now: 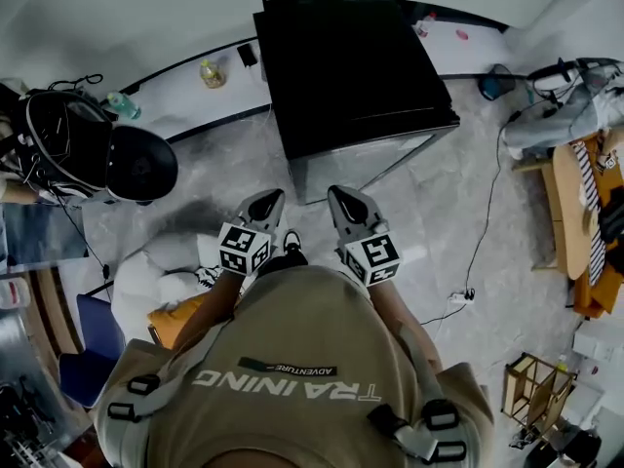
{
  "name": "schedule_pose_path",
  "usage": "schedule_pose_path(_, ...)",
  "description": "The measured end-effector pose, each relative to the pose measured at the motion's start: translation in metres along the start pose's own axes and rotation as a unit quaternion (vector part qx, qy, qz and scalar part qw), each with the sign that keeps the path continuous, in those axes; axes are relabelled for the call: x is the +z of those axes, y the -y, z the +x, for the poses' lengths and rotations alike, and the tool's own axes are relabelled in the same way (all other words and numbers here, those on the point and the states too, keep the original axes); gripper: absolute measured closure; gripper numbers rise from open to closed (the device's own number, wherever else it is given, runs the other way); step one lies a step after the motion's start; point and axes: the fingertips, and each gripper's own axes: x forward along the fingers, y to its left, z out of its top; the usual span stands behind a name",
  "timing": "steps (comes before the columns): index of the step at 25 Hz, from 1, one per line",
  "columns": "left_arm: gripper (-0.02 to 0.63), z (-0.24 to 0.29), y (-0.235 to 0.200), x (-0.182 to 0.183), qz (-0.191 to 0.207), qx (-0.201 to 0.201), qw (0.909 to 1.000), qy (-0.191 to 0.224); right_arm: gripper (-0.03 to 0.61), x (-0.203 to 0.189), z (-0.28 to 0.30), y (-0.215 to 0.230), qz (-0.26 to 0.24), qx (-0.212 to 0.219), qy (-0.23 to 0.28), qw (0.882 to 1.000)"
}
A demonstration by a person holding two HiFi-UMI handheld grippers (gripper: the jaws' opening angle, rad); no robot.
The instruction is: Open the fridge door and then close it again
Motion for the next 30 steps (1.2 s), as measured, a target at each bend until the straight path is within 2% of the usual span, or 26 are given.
schedule_pose_path(4,0.612,0.014,-0.016,-0.009,0.001,-0.023,0.9996,-0.020,0.583,-0.001,0.011,0.003,-0.002,-0.023,-0.013,1.000)
schedule_pose_path(9,0.612,0.033,-0.029,-0.023,0.025,-0.051,0.9971,-0.051,0.583,-0.006,0.022,0.011,0.014,-0.051,-0.015,0.998)
schedule_pose_path(13,0.612,0.038,-0.028,-0.030,0.031,-0.078,0.9943,-0.065,0.583,-0.010,0.030,0.007,0.017,-0.049,-0.022,0.998)
schedule_pose_path(22,0.611,0.059,-0.029,-0.040,0.031,-0.103,0.9911,-0.078,0.583,-0.020,0.040,0.020,0.019,-0.048,-0.036,0.998)
schedule_pose_path(30,0.556,0.063,-0.016,-0.041,0.042,-0.124,0.9885,-0.076,0.583,-0.022,0.031,0.022,0.017,-0.052,-0.040,0.998)
